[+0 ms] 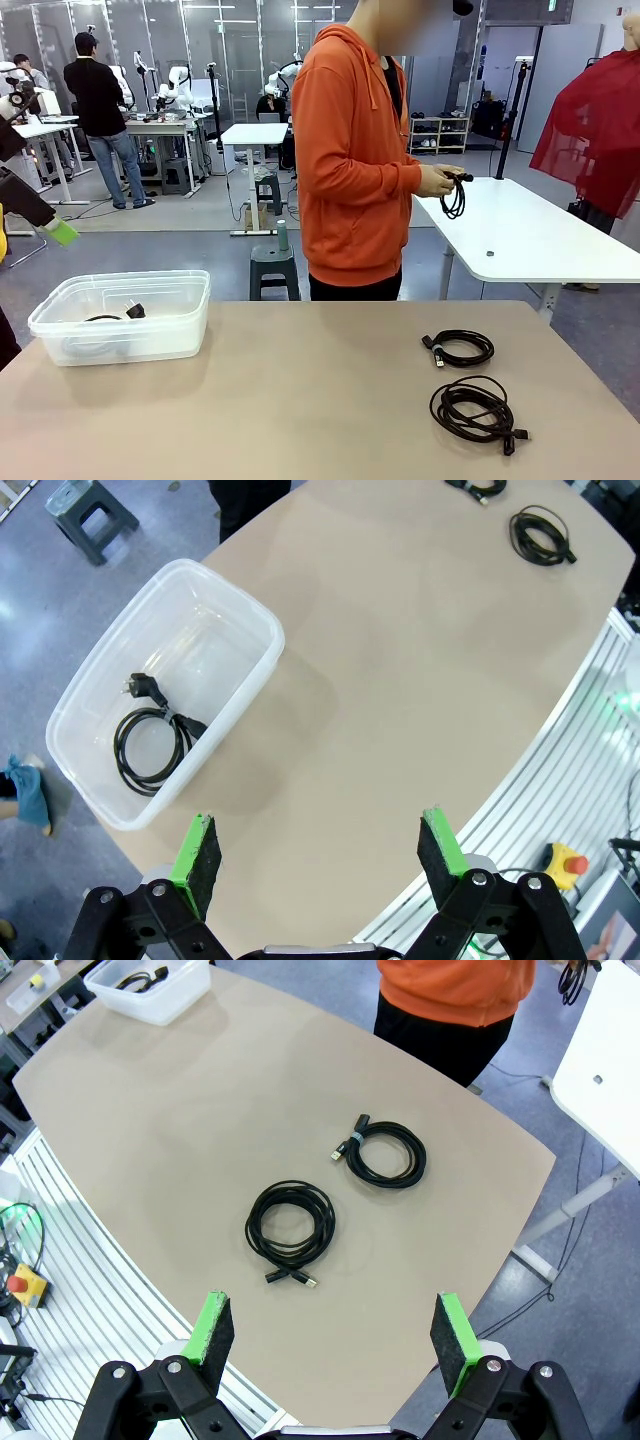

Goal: Organize and store the cables.
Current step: Place the Power Cable into the Organizing box.

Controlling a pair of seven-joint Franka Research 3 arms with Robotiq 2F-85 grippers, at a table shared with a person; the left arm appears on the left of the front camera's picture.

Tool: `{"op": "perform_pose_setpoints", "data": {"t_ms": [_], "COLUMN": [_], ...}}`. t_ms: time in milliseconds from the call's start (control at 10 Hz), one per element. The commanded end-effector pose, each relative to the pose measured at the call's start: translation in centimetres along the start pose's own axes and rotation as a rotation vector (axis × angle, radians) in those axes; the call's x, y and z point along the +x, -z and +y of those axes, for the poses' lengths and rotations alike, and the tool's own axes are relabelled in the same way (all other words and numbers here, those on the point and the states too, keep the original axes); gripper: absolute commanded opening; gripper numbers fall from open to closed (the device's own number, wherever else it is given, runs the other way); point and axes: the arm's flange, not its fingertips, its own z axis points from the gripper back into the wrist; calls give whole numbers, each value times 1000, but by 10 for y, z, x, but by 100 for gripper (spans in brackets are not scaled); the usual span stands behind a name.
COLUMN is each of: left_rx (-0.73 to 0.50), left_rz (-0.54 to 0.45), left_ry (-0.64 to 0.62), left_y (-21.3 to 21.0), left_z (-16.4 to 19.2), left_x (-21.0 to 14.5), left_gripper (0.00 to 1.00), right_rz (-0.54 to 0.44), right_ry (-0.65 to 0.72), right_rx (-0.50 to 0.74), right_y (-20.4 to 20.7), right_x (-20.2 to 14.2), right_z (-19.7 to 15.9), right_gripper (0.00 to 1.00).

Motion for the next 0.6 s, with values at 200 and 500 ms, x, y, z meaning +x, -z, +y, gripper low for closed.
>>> {"op": "perform_pose_setpoints", "data": {"t_ms": [200,500], "left_rx": [-2,-2], "left_rz": [-3,-3], "left_ry": [-6,-6], "left_y": [0,0], "left_z": [-3,-3], "left_x": [-3,-3], "left_gripper": [100,100], "right_rz": [-7,-7], "right_ry": [-4,-4], "right_rx": [1,1], "right_y": [0,0], "right_x": [0,0], "right_z": [1,1], "right_gripper": [100,100]}}
